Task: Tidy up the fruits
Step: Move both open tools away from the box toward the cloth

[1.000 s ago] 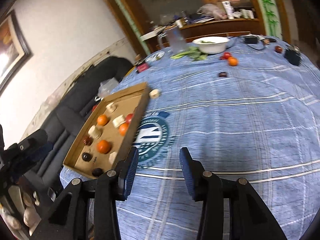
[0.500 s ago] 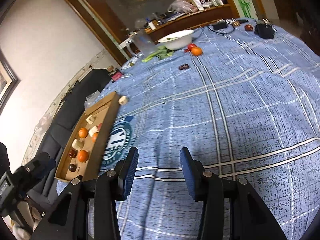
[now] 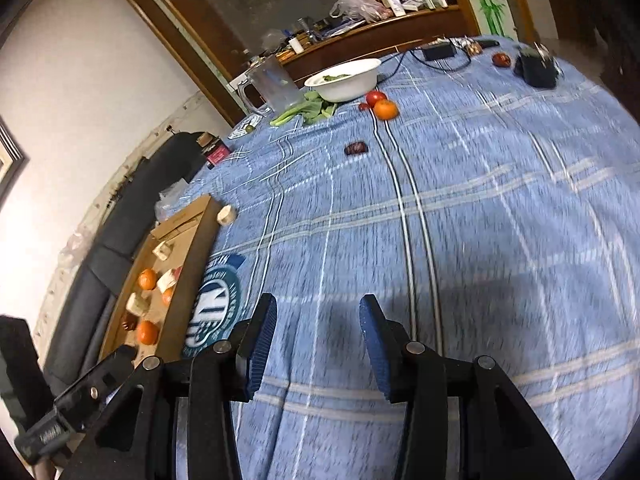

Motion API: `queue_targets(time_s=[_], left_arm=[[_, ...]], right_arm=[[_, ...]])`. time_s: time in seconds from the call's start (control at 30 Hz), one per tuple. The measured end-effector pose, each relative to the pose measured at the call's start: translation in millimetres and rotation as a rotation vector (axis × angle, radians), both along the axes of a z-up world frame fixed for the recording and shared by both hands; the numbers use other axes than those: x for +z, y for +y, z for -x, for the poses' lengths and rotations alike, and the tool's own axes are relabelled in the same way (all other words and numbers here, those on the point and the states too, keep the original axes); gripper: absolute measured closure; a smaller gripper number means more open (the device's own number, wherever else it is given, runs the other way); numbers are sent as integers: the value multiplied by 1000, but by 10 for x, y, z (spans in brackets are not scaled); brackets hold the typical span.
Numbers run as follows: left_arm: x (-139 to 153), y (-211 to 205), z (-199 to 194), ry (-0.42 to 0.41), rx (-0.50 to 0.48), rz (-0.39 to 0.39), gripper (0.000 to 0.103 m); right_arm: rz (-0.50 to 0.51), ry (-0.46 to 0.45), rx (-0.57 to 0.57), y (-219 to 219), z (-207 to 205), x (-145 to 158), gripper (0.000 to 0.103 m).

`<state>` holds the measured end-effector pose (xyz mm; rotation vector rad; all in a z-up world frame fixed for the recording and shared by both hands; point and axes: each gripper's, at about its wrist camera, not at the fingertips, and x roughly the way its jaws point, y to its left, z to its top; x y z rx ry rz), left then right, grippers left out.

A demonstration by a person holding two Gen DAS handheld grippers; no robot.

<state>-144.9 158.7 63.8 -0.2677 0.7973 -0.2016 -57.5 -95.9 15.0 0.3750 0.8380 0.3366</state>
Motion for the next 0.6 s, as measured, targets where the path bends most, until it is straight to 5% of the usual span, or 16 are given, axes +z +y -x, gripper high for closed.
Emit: queue_targets(time_s=[0.23,0.6], left_arm=[[-87,-44,-122,15,-32,0,20],[-190,-103,-302,50,-61,8,20]], right_arm=[[125,2,-15,-5,-506,76,57],[191,6,-28,83,-1406,71,58]])
